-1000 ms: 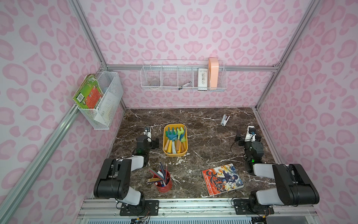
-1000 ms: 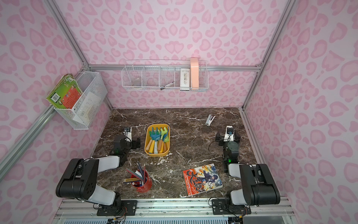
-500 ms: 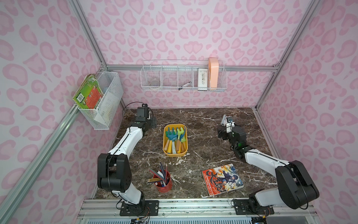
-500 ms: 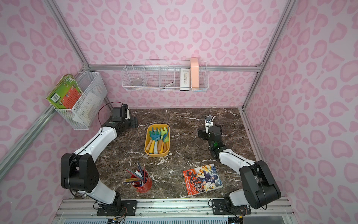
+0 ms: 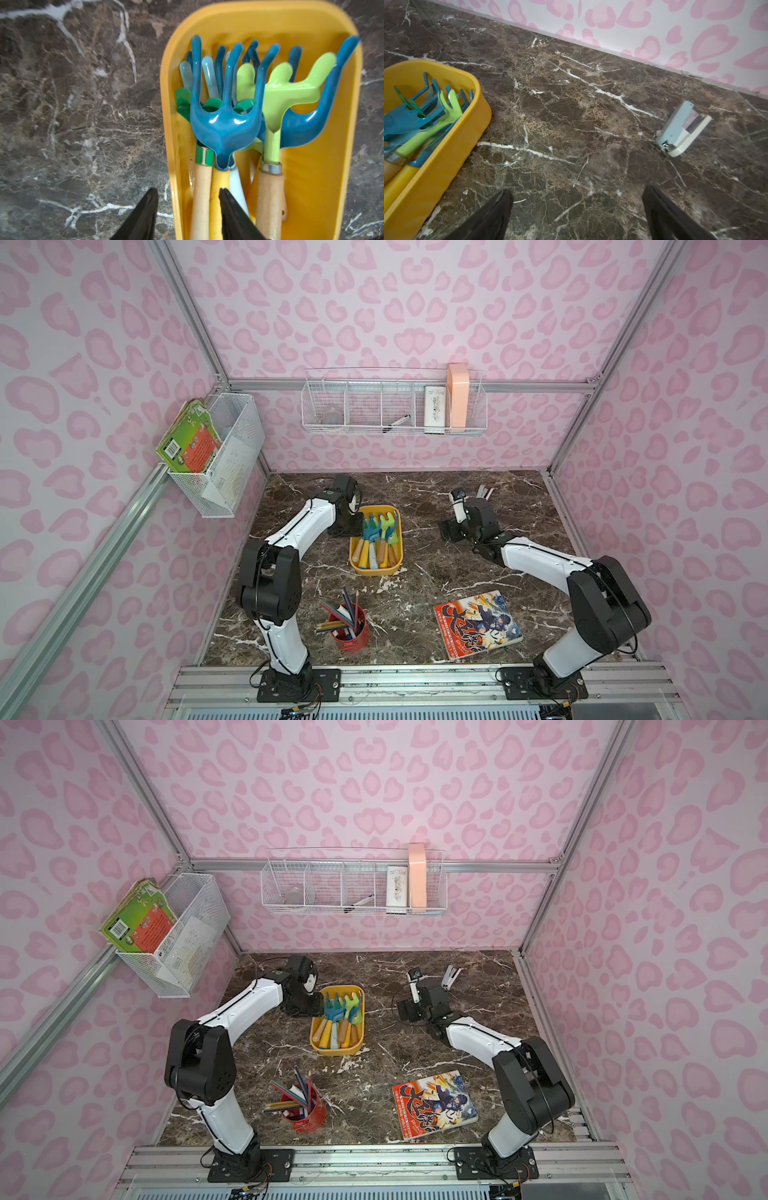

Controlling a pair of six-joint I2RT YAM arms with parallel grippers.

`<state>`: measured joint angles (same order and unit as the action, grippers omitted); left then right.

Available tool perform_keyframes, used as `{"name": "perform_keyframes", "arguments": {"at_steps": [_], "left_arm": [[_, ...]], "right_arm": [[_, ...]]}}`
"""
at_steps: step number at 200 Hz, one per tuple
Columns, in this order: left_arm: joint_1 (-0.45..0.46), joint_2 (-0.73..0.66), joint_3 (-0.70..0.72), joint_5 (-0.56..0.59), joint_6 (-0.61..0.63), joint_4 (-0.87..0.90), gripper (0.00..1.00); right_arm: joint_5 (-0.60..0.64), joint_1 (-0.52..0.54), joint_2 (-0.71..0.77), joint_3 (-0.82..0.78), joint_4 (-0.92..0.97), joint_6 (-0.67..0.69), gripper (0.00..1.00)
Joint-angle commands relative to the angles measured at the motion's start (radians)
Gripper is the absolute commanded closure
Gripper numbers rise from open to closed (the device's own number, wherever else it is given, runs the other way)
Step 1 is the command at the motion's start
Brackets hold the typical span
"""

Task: Take the hand rake out of the storage box
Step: Move the storage box to the center of the board.

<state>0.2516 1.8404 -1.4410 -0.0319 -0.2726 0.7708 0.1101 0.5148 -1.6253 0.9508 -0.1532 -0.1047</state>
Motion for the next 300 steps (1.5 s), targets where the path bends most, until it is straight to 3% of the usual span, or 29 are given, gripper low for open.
{"name": "perform_keyframes", "arguments": {"at_steps": [1,31,69,113,151,246,300], "left_arm": [[0.001,0.019,-0.009,0.042,-0.023,0.041,0.54],[0.000,0.039,-0.042,0.067,-0.031,0.033,0.57],[-0.006,0.100,-0.085,0.074,-0.023,0.035,0.71],[-0.023,0.130,-0.105,0.089,-0.024,0.027,0.79],[-0.034,0.170,-0.150,0.086,-0.030,0.014,0.95],[-0.073,0.329,-0.358,0.077,-0.065,-0.008,0.96],[-0.066,0.241,-0.338,0.094,-0.034,0.005,0.68]], "right_arm": [[-0.016,-0.001,-0.003,0.017,0.011,-0.019,0.04],[-0.015,-0.001,0.003,0.015,0.006,-0.020,0.04],[-0.009,-0.001,0.002,0.014,0.007,-0.023,0.05],[0.009,-0.001,0.016,0.015,0.026,-0.018,0.05],[-0.012,-0.002,0.011,0.022,0.024,-0.020,0.05],[-0.063,-0.001,0.011,0.013,0.030,-0.027,0.05],[-0.090,-0.001,0.015,0.017,0.043,-0.029,0.05]]}}
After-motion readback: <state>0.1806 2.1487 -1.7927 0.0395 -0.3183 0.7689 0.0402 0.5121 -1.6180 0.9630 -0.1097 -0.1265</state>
